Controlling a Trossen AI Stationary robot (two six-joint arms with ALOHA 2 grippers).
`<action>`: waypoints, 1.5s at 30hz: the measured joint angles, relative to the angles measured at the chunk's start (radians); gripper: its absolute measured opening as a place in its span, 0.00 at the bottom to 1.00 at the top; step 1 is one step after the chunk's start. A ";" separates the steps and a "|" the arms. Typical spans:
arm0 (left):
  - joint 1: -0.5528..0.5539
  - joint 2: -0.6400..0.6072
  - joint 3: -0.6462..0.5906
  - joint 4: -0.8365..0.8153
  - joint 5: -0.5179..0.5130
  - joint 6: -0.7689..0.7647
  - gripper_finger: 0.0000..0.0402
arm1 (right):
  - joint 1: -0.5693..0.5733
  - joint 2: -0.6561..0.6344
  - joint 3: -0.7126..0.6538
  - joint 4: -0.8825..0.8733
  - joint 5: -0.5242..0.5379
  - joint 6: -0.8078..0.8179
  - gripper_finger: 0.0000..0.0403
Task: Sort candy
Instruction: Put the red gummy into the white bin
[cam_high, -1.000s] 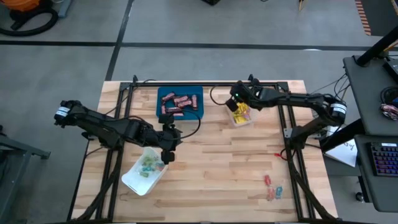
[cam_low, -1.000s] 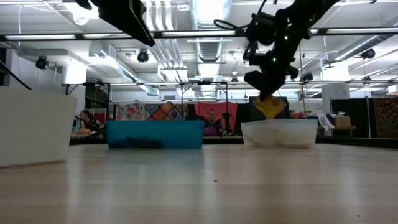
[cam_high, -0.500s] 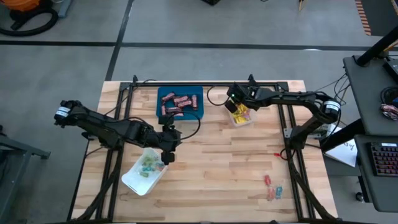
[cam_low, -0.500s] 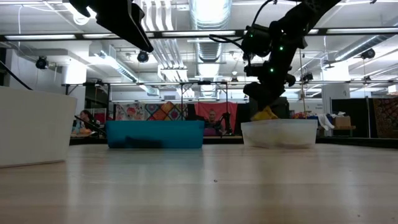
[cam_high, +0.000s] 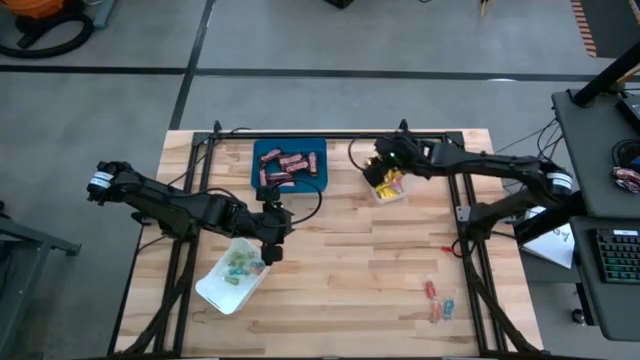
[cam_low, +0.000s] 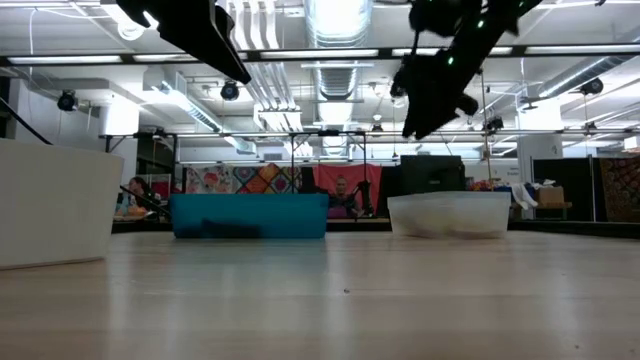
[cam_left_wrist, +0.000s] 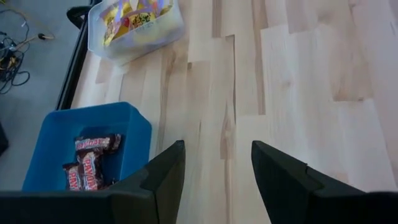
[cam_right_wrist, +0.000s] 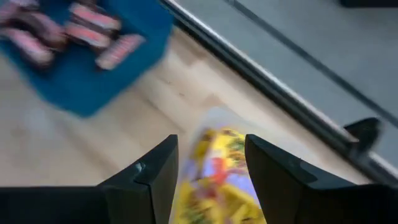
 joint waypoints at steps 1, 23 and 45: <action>0.000 0.000 0.000 0.000 0.000 0.000 0.42 | 0.017 -0.020 0.000 -0.009 -0.017 0.014 0.44; 0.000 0.002 -0.002 0.105 0.000 0.045 0.42 | 0.674 0.041 0.000 -0.300 -0.530 0.768 0.39; 0.000 0.002 -0.002 0.112 -0.001 0.045 0.42 | 0.955 0.256 -0.013 -0.549 -0.650 1.240 0.45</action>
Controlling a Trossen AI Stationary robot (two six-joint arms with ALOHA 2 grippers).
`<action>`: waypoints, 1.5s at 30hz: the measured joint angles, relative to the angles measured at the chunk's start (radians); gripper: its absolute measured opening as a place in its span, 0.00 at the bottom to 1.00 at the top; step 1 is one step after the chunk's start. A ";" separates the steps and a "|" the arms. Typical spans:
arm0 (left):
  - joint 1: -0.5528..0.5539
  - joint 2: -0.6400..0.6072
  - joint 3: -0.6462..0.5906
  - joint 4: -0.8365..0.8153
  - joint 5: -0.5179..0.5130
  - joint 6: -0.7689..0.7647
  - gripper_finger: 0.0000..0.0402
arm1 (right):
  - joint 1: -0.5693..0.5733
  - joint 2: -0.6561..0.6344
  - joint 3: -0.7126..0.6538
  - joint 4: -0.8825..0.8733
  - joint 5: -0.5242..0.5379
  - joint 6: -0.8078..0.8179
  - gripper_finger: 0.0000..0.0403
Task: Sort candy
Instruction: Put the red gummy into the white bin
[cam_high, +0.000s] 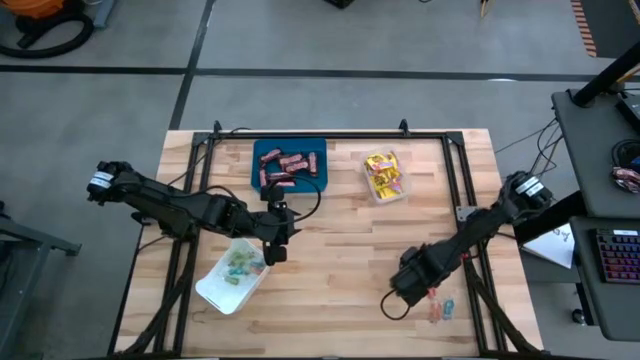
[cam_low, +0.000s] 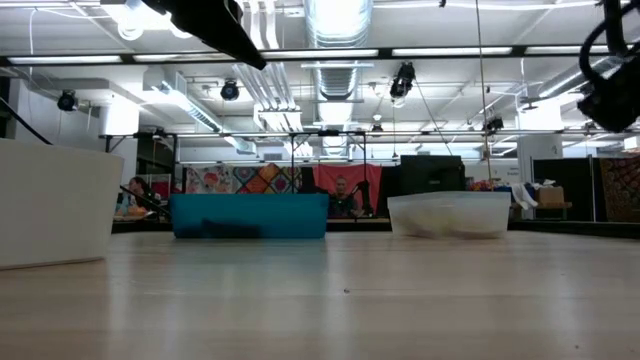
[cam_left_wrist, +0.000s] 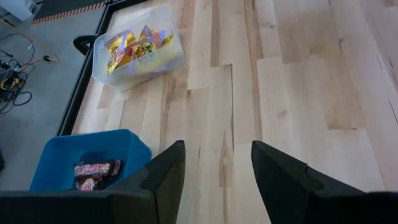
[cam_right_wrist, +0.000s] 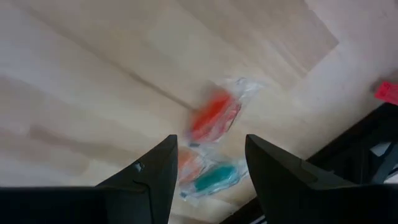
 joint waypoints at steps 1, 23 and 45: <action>0.000 0.000 0.000 0.001 0.000 0.000 0.42 | -0.001 0.010 -0.005 0.000 0.000 -0.001 0.45; 0.000 0.000 0.000 0.053 0.001 0.019 0.42 | -0.018 0.105 -0.066 0.111 0.078 -0.133 0.39; 0.000 0.000 -0.001 0.058 0.002 0.019 0.42 | -0.031 0.084 -0.061 0.148 0.151 -0.219 0.04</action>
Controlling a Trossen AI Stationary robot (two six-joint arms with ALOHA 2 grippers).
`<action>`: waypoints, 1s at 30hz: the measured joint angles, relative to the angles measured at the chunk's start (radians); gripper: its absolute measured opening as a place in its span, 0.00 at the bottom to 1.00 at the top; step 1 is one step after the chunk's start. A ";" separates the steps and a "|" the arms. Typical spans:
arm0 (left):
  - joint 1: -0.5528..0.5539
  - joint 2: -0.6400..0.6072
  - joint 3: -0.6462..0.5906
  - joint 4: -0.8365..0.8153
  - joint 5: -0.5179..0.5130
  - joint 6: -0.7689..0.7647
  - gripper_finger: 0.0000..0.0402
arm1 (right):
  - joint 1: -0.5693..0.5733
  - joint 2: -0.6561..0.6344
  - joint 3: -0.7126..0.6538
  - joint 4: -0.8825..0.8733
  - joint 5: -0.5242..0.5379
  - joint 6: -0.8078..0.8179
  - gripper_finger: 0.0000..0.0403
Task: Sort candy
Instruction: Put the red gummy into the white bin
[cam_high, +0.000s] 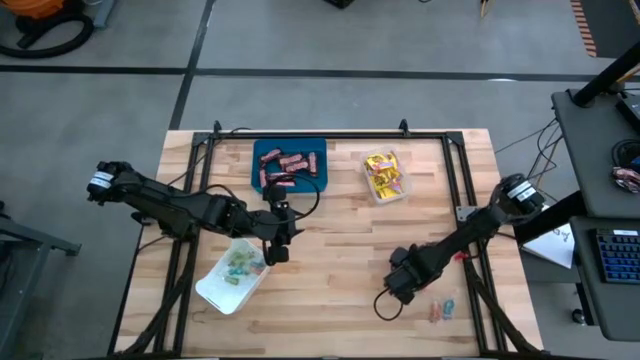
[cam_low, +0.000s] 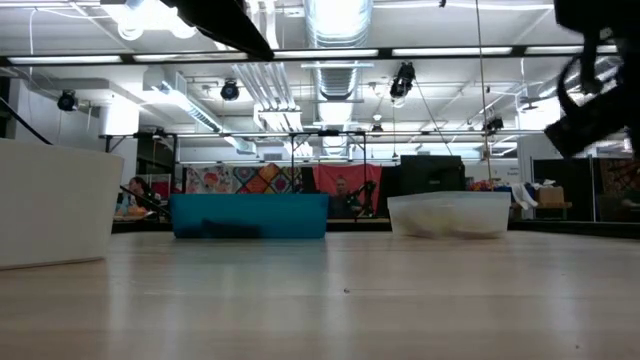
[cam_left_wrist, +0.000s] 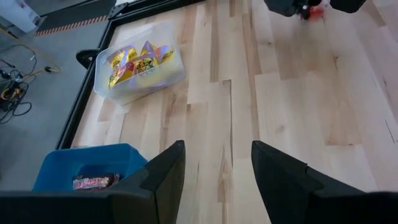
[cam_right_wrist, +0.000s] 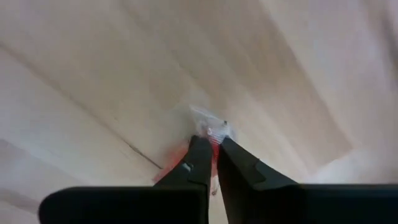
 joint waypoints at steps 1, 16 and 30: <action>0.000 0.000 -0.003 0.006 0.005 0.003 0.42 | -0.003 -0.015 0.004 0.006 0.029 -0.010 0.03; 0.000 0.000 -0.391 0.987 0.393 0.100 0.42 | -0.029 -0.244 -0.003 0.915 0.762 -1.040 0.02; 0.000 0.000 -0.415 1.117 0.395 0.066 0.42 | -0.146 -0.200 -0.004 1.244 0.634 -1.457 0.02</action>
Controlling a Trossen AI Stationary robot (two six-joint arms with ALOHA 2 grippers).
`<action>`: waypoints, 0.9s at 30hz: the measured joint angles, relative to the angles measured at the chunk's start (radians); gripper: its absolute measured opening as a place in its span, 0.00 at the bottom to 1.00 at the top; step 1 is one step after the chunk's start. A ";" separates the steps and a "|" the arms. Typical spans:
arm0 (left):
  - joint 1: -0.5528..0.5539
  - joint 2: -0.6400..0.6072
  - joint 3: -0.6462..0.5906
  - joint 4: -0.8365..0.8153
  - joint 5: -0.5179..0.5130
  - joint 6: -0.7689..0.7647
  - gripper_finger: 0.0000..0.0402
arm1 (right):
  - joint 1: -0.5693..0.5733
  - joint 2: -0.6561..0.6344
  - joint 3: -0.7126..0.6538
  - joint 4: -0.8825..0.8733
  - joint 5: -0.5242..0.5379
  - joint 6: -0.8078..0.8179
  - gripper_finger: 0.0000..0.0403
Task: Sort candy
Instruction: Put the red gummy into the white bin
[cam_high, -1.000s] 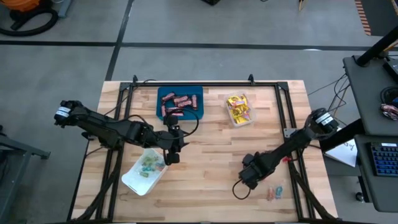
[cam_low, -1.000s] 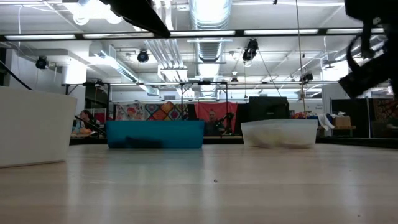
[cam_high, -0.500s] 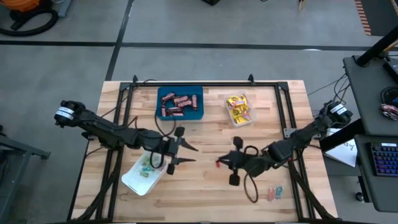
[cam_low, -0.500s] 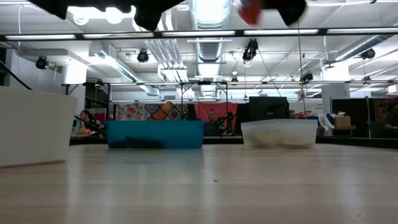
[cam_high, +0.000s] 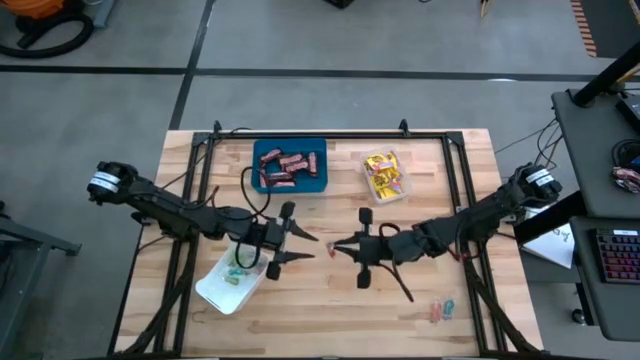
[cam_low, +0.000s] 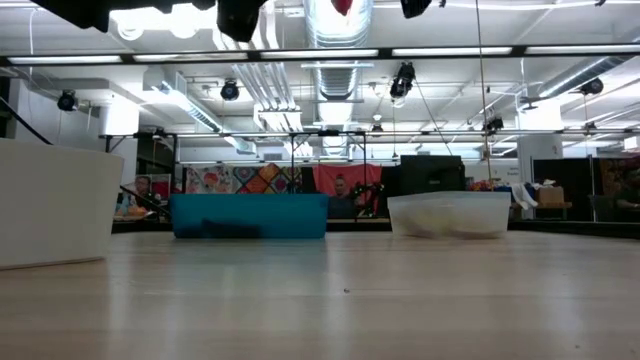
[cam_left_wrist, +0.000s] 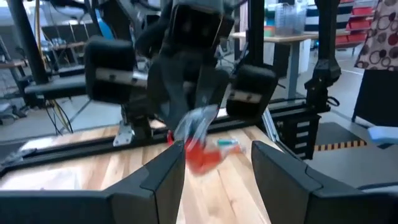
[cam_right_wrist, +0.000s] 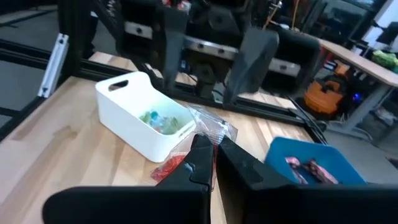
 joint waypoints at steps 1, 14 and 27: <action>0.000 0.000 0.003 0.001 0.000 0.007 0.42 | -0.005 0.000 0.000 -0.006 0.000 0.002 0.02; 0.014 0.163 0.099 0.108 -0.079 0.065 0.39 | -0.013 0.000 0.000 -0.019 -0.001 0.010 0.02; 0.017 0.219 0.143 0.111 -0.050 0.072 0.04 | -0.011 0.000 0.000 -0.032 -0.017 0.018 0.03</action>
